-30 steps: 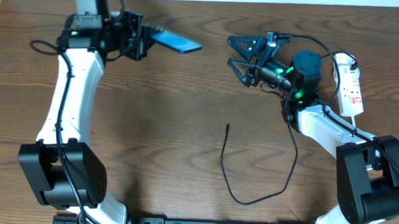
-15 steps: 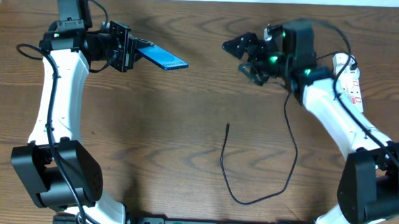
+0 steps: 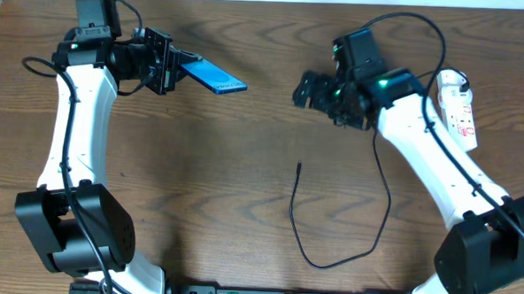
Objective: Plug charger to phone and switch on socket
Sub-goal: 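Lower the right gripper to the black cable's plug end and grasp it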
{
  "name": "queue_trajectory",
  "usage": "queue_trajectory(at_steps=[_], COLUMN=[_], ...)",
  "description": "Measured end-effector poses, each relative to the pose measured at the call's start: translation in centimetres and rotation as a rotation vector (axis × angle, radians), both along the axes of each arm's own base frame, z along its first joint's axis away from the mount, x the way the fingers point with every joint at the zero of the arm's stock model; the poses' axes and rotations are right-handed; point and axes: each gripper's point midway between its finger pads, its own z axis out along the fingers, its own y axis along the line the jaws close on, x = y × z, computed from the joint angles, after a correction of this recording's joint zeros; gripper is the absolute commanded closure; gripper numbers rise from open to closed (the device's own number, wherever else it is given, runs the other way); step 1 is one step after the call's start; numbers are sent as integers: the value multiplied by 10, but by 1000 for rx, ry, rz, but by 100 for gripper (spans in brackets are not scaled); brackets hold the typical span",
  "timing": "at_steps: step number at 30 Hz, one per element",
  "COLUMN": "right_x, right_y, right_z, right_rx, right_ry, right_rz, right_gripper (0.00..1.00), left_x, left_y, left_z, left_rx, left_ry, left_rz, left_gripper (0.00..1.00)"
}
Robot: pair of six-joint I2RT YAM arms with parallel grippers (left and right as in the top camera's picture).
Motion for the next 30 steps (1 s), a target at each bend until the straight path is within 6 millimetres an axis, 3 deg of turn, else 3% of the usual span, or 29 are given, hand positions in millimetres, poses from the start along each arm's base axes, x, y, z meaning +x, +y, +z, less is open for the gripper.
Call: queue_trajectory(at_steps=[6,11,21,30], right_x=[-27,-38,-75,-97], right_y=[26,44,16,13], right_z=[-6,-8,-69,-108], right_rx=[-113,-153,-251,-215], right_ry=[-15,-51,101,164], right_rz=[86,130,27,29], right_gripper=[1,1,3,25], left_x=[0,-1,-1,-1], left_y=[0,0,0,0], left_z=[0,-1,-1,-1], left_rx=[0,-1,1,1], left_ry=[1,7,6,6], left_rz=[0,0,-2,-2], left_gripper=[93,92,92,93])
